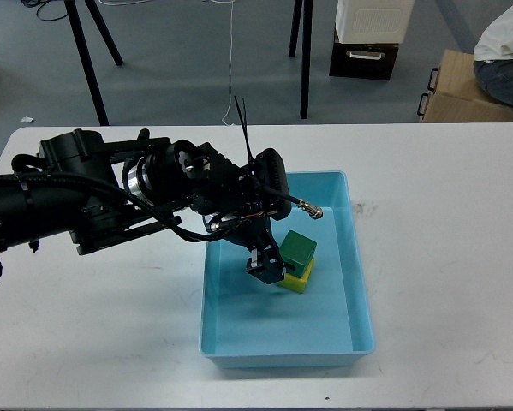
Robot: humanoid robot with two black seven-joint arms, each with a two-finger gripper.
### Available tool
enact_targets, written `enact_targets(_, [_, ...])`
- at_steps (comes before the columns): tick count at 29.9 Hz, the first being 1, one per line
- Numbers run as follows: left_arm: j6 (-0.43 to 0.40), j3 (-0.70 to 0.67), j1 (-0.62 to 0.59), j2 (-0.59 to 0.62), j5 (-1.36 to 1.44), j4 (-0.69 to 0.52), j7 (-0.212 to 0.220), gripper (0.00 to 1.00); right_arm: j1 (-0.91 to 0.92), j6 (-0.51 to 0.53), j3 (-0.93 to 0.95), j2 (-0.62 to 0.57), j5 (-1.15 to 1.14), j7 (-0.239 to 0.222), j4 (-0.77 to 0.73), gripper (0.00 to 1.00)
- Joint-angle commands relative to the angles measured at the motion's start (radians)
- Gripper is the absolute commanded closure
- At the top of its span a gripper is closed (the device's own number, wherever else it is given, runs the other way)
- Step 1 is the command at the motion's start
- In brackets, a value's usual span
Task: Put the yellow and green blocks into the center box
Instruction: 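Carry the green cube over the tray and stack it on the yellow cube, then open the left gripper and lift it away from the stacked cubes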
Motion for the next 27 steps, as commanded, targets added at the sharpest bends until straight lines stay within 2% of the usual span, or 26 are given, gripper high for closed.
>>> enact_targets(1, [0.000,-0.050,-0.006,0.058,-0.071,-0.084,0.000,0.00,0.015,0.008,-0.023,-0.003,0.000,0.000,0.000,0.02])
enact_targets(6, [0.000,-0.164,0.013,0.105,-0.240,-0.122,0.000,0.00,0.072,0.014,-0.109,-0.003,0.002,0.000,0.011,0.01])
enact_targets(11, [0.000,-0.368,0.092,0.148,-0.474,-0.110,0.000,0.00,0.179,0.014,-0.219,-0.001,0.002,-0.002,0.016,0.01])
enact_targets(14, [0.000,-0.548,0.221,0.185,-0.535,-0.096,0.000,0.00,0.250,0.014,-0.259,0.000,0.002,-0.002,0.016,0.01])
enact_targets(19, [0.000,-0.861,0.540,0.216,-0.620,-0.095,0.000,0.01,0.380,0.013,-0.307,0.031,0.002,-0.018,0.013,0.01])
enact_targets(22, [0.000,-1.003,0.692,0.205,-0.728,-0.102,0.000,0.01,0.441,0.013,-0.319,0.071,0.053,-0.038,0.013,0.01])
enact_targets(24, [0.000,-1.046,0.758,0.197,-0.819,-0.108,0.000,0.00,0.478,0.014,-0.321,0.108,0.162,-0.063,0.013,0.01])
enact_targets(27, [0.224,-1.052,0.832,0.191,-0.963,-0.112,0.000,0.00,0.500,0.040,-0.322,0.145,0.407,-0.150,0.014,0.01])
